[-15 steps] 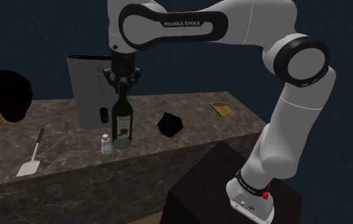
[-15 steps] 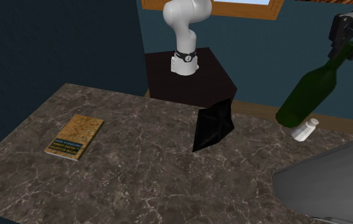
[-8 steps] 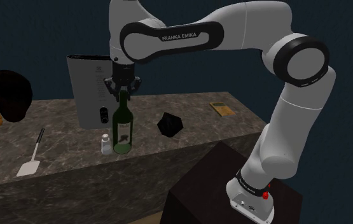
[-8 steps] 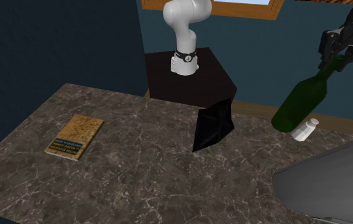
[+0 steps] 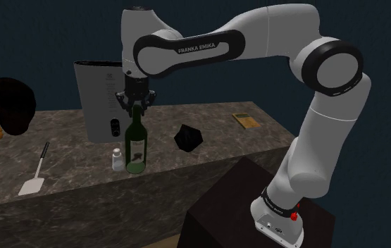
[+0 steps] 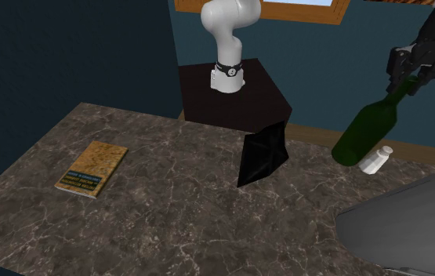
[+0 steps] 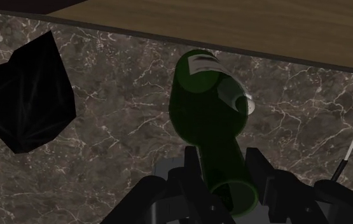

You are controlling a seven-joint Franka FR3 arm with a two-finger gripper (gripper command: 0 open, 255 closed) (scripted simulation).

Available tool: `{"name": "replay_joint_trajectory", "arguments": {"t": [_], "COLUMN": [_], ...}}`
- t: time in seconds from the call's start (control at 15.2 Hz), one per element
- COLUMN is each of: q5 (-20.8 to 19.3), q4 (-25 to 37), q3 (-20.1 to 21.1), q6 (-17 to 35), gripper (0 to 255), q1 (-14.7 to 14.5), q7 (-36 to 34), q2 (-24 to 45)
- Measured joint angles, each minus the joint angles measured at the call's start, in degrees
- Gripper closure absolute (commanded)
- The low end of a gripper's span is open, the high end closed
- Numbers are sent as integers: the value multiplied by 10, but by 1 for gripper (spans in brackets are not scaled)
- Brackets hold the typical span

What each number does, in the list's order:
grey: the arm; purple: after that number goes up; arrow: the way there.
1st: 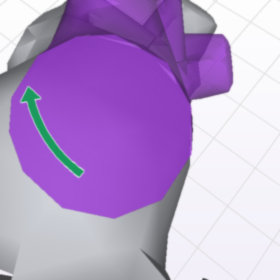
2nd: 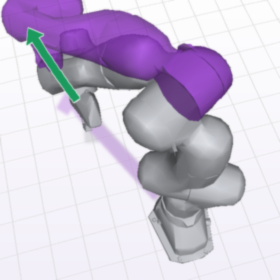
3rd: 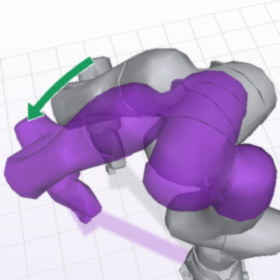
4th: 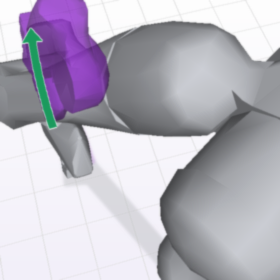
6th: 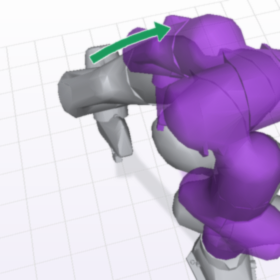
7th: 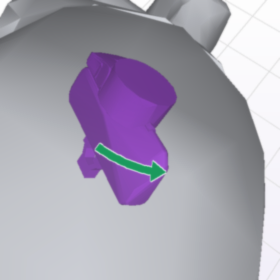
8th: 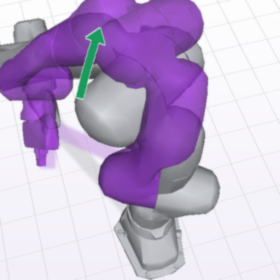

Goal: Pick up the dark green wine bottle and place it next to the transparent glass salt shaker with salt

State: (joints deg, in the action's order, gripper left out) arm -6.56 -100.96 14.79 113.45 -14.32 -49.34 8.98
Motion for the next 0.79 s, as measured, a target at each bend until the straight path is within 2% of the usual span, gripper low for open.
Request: {"name": "replay_joint_trajectory", "arguments": {"t": [0.13,0.2,0.59,0.79], "q5": [0,0,0,3], "q4": [0,0,0,33], "q3": [0,0,0,1], "q6": [0,0,0,-36], "gripper": [255,0,0,0], "q1": [0,0,0,-1], "q7": [0,0,0,3], "q2": [0,0,0,-4]}}
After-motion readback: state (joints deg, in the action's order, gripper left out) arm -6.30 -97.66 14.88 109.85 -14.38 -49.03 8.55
